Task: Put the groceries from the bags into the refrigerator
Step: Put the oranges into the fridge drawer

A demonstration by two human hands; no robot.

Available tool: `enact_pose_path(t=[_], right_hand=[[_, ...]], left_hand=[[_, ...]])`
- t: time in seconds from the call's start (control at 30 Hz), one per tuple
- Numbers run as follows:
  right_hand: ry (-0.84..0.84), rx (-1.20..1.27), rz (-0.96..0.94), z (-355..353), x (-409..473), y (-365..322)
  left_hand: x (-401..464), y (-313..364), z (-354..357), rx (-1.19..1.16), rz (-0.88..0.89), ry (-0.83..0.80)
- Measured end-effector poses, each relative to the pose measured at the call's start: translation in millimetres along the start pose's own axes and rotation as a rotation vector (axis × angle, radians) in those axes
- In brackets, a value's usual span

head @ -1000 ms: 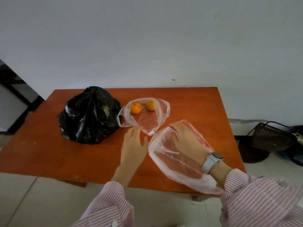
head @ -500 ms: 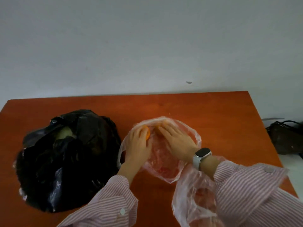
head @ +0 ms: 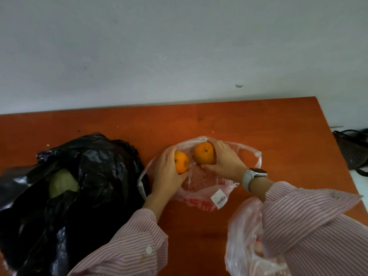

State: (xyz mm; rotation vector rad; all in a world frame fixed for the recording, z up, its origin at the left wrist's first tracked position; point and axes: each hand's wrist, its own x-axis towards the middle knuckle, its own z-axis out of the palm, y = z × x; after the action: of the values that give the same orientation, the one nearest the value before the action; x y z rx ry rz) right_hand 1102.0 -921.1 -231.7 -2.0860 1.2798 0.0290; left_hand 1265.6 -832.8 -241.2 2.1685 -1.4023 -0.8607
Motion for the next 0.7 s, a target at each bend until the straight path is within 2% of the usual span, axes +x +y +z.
enact_pose_path(t=[0.17,0.27,0.33,0.43,0.57,0.7], right_hand=[[0.056,0.142,0.002,-14.1,-23.9,-11.0],[0.147,0.276,-0.01,-26.8,-49.4,-20.4],[0.237,0.369,-0.003,-36.3,-70.0,-26.4],[0.355,0.463,0.033,-48.8,-107.3,-29.2],[0.459,0.523,0.11,-57.0,-171.8,-12.8],[0.554,0.542,0.192,-51.7,-267.1,22.8]], left_hand=[[-14.1,26.3,-22.4,-0.088,0.063,0.148],[-26.7,46.5,-40.4,-0.147,0.124,0.192],[-38.4,59.7,-50.5,-0.285,0.168,0.185],[-59.0,78.6,-56.3,-0.466,0.186,0.134],[-94.1,103.6,-37.8,-0.413,0.257,0.02],[-149.9,145.4,5.7,-0.477,0.337,-0.205]])
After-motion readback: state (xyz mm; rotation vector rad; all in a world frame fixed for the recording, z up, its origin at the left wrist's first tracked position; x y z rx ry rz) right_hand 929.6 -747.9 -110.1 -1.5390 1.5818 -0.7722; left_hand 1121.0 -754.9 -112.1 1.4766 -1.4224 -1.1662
